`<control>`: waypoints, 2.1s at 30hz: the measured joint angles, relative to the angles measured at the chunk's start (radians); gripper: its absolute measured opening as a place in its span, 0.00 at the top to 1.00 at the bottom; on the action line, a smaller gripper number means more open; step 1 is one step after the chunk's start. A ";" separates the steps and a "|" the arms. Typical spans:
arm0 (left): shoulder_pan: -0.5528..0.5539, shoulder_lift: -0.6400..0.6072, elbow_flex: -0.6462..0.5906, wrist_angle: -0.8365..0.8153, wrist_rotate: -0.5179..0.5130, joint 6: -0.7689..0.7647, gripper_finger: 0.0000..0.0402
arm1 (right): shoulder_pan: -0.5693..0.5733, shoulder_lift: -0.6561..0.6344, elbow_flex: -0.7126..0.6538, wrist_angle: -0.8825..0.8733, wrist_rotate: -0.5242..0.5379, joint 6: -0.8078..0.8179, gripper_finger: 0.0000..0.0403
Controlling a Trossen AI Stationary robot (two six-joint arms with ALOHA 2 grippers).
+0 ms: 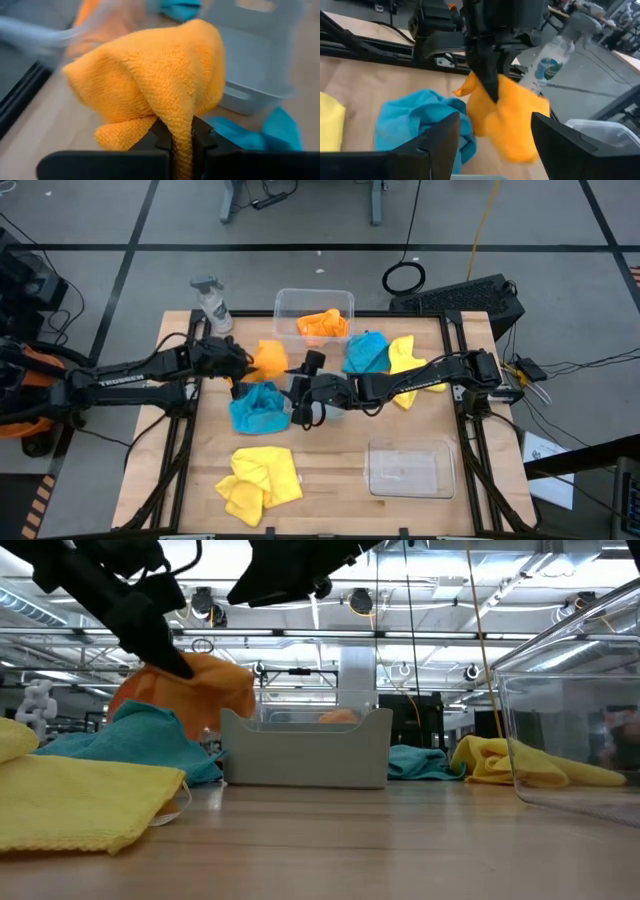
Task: Sort microfiber towel by color & place in baskets
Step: Put the orange microfiber towel into the top transparent bin
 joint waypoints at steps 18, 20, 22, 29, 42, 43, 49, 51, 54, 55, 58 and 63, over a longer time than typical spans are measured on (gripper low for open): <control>-0.286 0.000 0.001 0.292 -0.003 0.092 0.95 | -0.021 0.026 0.000 0.000 -0.127 0.069 0.32; -0.303 0.000 0.001 0.302 -0.005 0.092 0.95 | -0.018 0.046 0.000 0.011 -0.075 0.079 0.32; -0.317 0.000 0.001 0.307 -0.006 0.093 0.95 | -0.019 0.066 0.000 0.032 -0.070 0.085 0.34; -0.334 0.000 0.001 0.375 -0.008 0.124 0.95 | -0.018 0.123 0.000 0.168 -0.073 0.087 0.37; -0.345 0.001 0.001 0.371 -0.002 0.164 0.86 | -0.008 0.117 0.000 0.173 -0.119 0.063 0.52; -0.345 0.001 0.001 0.371 -0.002 0.162 0.84 | -0.008 0.117 0.000 0.173 -0.119 0.057 0.56; -0.346 0.001 0.001 0.333 -0.001 0.131 0.72 | -0.008 0.117 0.000 0.168 -0.119 0.022 0.88; -0.346 0.001 0.001 0.321 -0.001 0.088 0.66 | -0.009 0.117 0.000 0.156 -0.119 0.008 0.96; -0.346 0.001 0.001 0.318 -0.001 0.037 0.54 | -0.008 0.108 0.000 0.110 -0.102 -0.030 0.96; -0.346 0.001 0.001 0.318 -0.001 0.035 0.50 | -0.008 0.100 0.000 0.088 -0.083 -0.038 0.95; -0.345 0.001 0.001 0.318 -0.002 0.033 0.39 | -0.009 0.065 0.000 0.014 -0.036 -0.056 0.93; -0.346 0.001 0.001 0.319 -0.013 0.038 0.26 | -0.010 0.018 0.000 -0.088 -0.012 -0.052 0.96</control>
